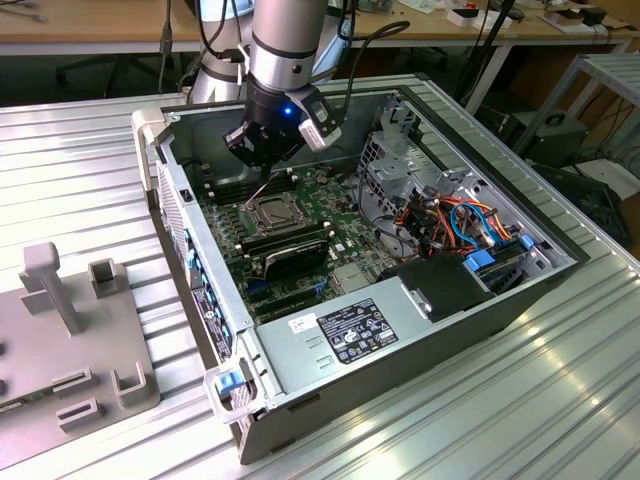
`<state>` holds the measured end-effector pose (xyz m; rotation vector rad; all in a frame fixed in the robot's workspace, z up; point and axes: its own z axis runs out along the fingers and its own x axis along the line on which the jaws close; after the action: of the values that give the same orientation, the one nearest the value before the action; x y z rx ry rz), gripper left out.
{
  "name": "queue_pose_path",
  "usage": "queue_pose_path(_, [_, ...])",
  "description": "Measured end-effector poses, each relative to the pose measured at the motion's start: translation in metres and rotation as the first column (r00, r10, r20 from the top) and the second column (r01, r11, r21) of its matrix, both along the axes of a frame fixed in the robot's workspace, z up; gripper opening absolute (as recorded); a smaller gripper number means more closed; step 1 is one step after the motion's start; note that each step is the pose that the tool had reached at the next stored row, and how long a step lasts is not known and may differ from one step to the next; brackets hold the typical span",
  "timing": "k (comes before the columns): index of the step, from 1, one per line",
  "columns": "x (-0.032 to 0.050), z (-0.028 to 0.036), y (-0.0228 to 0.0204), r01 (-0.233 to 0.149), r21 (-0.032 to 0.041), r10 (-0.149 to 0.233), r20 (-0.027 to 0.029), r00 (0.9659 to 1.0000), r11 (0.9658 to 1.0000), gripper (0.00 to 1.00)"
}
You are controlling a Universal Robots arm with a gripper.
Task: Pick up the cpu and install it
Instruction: 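Install the first cpu locking lever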
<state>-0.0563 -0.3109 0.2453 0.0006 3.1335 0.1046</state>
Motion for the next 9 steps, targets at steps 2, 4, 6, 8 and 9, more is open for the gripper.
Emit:
queue_pose_path(2, [0.0001, -0.0004, 0.0, 0.0, 0.0002, 0.0, 0.0002, 1.0, 1.0, 0.11])
queue_pose_path(4, [0.0002, -0.0038, 0.0, 0.0, 0.0002, 0.0, 0.0001, 1.0, 1.0, 0.11])
queue_pose_path(6, [0.0002, -0.0051, 0.0, 0.0, 0.0001, 0.0, 0.0001, 1.0, 1.0, 0.11])
queue_pose_path(8, [0.0002, -0.0052, 0.0, 0.0, 0.0, 0.0, 0.0, 1.0, 1.0, 0.11])
queue_pose_path(9, [0.0002, -0.0056, 0.0, 0.0, 0.0001, 0.0, 0.0001, 1.0, 1.0, 0.11])
